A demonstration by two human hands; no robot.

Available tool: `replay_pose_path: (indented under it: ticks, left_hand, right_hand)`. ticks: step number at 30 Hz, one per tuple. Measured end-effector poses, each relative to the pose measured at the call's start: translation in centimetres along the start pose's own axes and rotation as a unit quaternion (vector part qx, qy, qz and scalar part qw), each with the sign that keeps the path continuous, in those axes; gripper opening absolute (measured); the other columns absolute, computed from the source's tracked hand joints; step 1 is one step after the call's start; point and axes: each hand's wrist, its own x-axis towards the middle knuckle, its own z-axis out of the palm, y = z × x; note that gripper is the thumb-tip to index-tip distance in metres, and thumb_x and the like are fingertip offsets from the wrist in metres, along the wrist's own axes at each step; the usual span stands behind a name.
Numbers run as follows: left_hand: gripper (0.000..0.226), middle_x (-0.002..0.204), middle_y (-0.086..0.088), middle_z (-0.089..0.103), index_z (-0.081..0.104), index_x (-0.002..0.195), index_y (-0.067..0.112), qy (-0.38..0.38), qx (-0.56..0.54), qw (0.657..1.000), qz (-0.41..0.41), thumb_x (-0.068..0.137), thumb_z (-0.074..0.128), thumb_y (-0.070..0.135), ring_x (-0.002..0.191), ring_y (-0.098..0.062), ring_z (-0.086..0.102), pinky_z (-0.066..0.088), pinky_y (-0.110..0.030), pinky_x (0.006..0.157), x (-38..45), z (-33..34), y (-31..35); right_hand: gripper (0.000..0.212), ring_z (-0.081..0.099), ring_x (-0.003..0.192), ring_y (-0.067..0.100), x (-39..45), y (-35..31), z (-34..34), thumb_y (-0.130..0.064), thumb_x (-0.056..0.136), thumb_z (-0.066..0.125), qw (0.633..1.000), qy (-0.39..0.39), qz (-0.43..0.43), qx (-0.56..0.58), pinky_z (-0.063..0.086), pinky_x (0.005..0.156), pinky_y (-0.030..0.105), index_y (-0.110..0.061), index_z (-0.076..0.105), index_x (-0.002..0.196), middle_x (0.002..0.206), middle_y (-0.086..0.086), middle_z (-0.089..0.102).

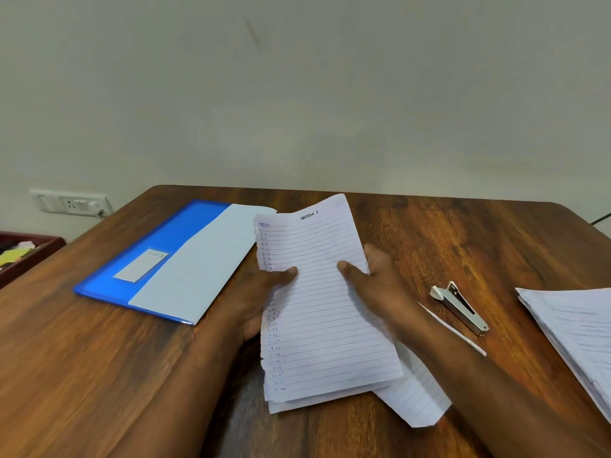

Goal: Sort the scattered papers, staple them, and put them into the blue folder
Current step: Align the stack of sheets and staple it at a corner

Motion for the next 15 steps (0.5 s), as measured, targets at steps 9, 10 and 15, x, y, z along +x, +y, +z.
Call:
replay_pose_path:
  ticks: [9, 10, 15]
  left_hand:
    - [0.027, 0.11, -0.007, 0.081, 0.072, 0.117, 0.015, 0.16, 0.079, 0.984, 0.02, 0.097, 0.067, -0.002, 0.107, -0.034, 0.075, 0.057, -0.057, 0.101, -0.4, 0.0, 1.4]
    - [0.028, 0.109, -0.007, 0.081, 0.073, 0.116, 0.015, 0.176, 0.077, 0.981, 0.021, 0.096, 0.067, -0.003, 0.107, -0.034, 0.075, 0.057, -0.056, 0.1, -0.4, -0.2, 1.6]
    - [0.031, 0.11, -0.007, 0.081, 0.075, 0.114, 0.017, 0.209, 0.073, 0.975, -0.006, 0.088, 0.073, 0.0, 0.11, -0.037, 0.074, 0.055, -0.058, 0.102, -1.1, -1.8, 2.9]
  right_hand:
    - [0.035, 0.073, 0.109, 0.015, 0.1, 0.4, -0.3, -0.011, 0.093, 0.076, 0.992, -0.113, 0.056, 0.031, 0.059, 0.098, 0.041, -0.015, 0.068, 0.127, 0.119, -0.002, 0.077]
    - [0.035, 0.074, 0.107, 0.015, 0.1, 0.5, -0.3, -0.01, 0.092, 0.077, 0.991, -0.119, 0.057, 0.027, 0.06, 0.095, 0.038, -0.014, 0.067, 0.126, 0.118, -0.001, 0.077]
    - [0.031, 0.072, 0.105, 0.013, -0.3, 0.1, 0.2, -0.007, 0.092, 0.077, 0.992, -0.116, 0.053, 0.004, 0.061, 0.091, 0.033, -0.015, 0.066, 0.12, 0.118, 0.001, 0.075]
